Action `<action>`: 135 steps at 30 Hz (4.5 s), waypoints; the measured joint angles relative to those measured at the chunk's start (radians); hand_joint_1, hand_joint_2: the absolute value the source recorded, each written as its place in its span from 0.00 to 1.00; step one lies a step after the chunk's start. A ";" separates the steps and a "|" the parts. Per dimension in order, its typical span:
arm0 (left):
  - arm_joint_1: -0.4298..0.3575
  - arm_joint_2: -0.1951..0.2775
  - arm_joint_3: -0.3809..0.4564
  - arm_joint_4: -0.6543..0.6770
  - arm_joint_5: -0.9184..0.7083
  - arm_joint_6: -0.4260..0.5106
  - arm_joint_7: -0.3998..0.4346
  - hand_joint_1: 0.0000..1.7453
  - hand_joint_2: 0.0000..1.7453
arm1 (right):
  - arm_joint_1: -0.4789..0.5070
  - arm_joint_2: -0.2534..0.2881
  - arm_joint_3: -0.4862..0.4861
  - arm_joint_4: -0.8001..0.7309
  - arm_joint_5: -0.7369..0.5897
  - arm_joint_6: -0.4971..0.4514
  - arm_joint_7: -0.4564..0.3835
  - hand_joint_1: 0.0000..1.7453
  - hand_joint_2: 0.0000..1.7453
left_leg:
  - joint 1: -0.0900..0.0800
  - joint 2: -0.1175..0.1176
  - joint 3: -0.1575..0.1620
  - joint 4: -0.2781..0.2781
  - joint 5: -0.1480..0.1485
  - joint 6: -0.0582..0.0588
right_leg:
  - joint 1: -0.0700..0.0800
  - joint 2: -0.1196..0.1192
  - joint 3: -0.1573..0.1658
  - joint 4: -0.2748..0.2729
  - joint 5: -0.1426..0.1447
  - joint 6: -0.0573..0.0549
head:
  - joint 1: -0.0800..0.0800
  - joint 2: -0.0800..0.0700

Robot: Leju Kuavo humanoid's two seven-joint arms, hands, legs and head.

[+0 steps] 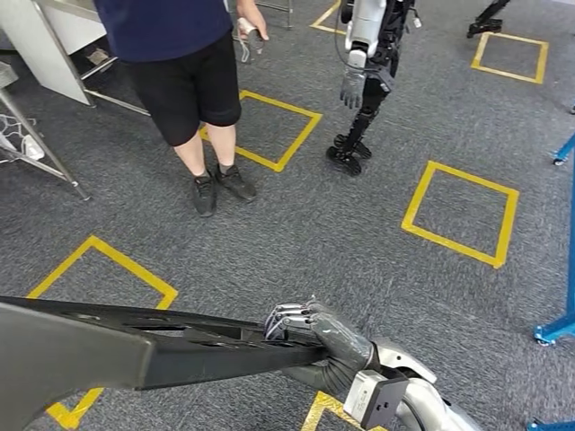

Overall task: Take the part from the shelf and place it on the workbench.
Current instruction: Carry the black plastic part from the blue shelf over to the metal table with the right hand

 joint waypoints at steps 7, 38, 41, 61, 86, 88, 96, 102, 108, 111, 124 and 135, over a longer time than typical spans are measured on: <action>0.004 0.005 0.000 0.000 0.000 -0.003 0.001 0.00 1.00 | 0.004 0.000 0.002 0.000 0.003 -0.002 0.000 1.00 1.00 | 0.010 0.097 0.046 -0.123 0.105 -0.011 | 0.001 -0.096 0.045 0.000 -0.041 0.021 | 0.000 0.000; 0.003 0.014 0.002 0.001 0.003 -0.006 0.003 0.00 1.00 | 0.007 0.006 -0.002 0.017 -0.025 0.010 -0.002 1.00 1.00 | -0.002 0.106 0.060 -0.131 0.097 0.002 | 0.002 -0.100 0.039 0.011 -0.043 0.021 | -0.005 0.000; 0.003 0.014 0.002 0.001 0.003 -0.006 0.004 0.00 1.00 | 0.008 0.007 -0.004 0.017 -0.025 0.012 -0.002 1.00 1.00 | -0.010 0.101 0.066 -0.151 0.091 0.021 | 0.007 -0.129 0.052 0.003 -0.052 0.036 | -0.004 0.000; 0.000 0.017 0.002 0.001 0.003 -0.005 0.017 0.00 1.00 | 0.024 0.016 -0.010 0.021 -0.029 0.023 -0.005 1.00 1.00 | 0.005 0.011 0.004 0.003 -0.005 -0.007 | -0.003 -0.005 0.003 0.007 -0.010 0.007 | -0.003 0.000; 0.001 0.017 0.039 0.001 0.083 -0.037 -0.017 0.00 1.00 | 0.020 0.017 -0.006 0.016 0.001 0.029 -0.018 1.00 1.00 | 0.007 0.048 0.082 -0.153 0.079 0.015 | 0.004 -0.068 0.048 -0.013 -0.037 0.043 | -0.002 0.000; 0.002 0.017 0.047 0.001 0.087 -0.041 -0.017 0.00 1.00 | 0.031 0.017 -0.004 0.008 0.013 0.017 -0.019 1.00 1.00 | 0.008 0.048 0.083 -0.153 0.080 0.015 | 0.004 -0.068 0.048 -0.013 -0.037 0.044 | -0.002 0.000; 0.002 0.017 0.061 0.001 0.091 -0.050 -0.013 0.00 1.00 | 0.044 0.016 0.009 -0.005 0.025 0.002 -0.019 1.00 1.00 | 0.009 0.048 0.084 -0.155 0.080 0.015 | 0.005 -0.067 0.049 -0.013 -0.038 0.044 | -0.002 0.000; 0.001 0.017 0.066 0.001 0.098 -0.050 -0.010 0.00 1.00 | 0.037 0.016 0.015 -0.005 0.004 0.004 -0.018 1.00 1.00 | 0.009 0.048 0.084 -0.155 0.080 0.015 | 0.005 -0.067 0.049 -0.013 -0.038 0.044 | -0.002 0.000; 0.000 0.016 0.078 0.001 0.105 -0.050 -0.003 0.00 1.00 | 0.034 0.016 0.017 -0.002 -0.009 0.010 -0.018 1.00 1.00 | 0.008 0.048 0.084 -0.155 0.080 0.015 | 0.004 -0.067 0.049 -0.013 -0.038 0.044 | -0.002 0.000; 0.000 0.015 0.079 0.001 0.108 -0.049 -0.001 0.00 1.00 | 0.034 0.016 0.017 -0.002 -0.012 0.010 -0.018 1.00 1.00 | 0.009 0.048 0.084 -0.155 0.080 0.015 | 0.005 -0.067 0.049 -0.013 -0.038 0.044 | -0.002 0.000; 0.001 0.015 0.079 0.001 0.107 -0.049 0.002 0.00 1.00 | 0.037 0.016 0.017 0.003 -0.018 0.011 -0.018 1.00 1.00 | 0.009 0.048 0.084 -0.155 0.080 0.015 | 0.005 -0.067 0.049 -0.013 -0.039 0.044 | -0.002 0.000; 0.001 0.015 0.079 0.001 0.105 -0.049 0.002 0.00 1.00 | 0.040 0.016 0.017 0.003 -0.023 0.012 -0.018 1.00 1.00 | 0.008 0.048 0.085 -0.155 0.079 0.015 | 0.004 -0.067 0.049 -0.013 -0.038 0.045 | -0.002 0.000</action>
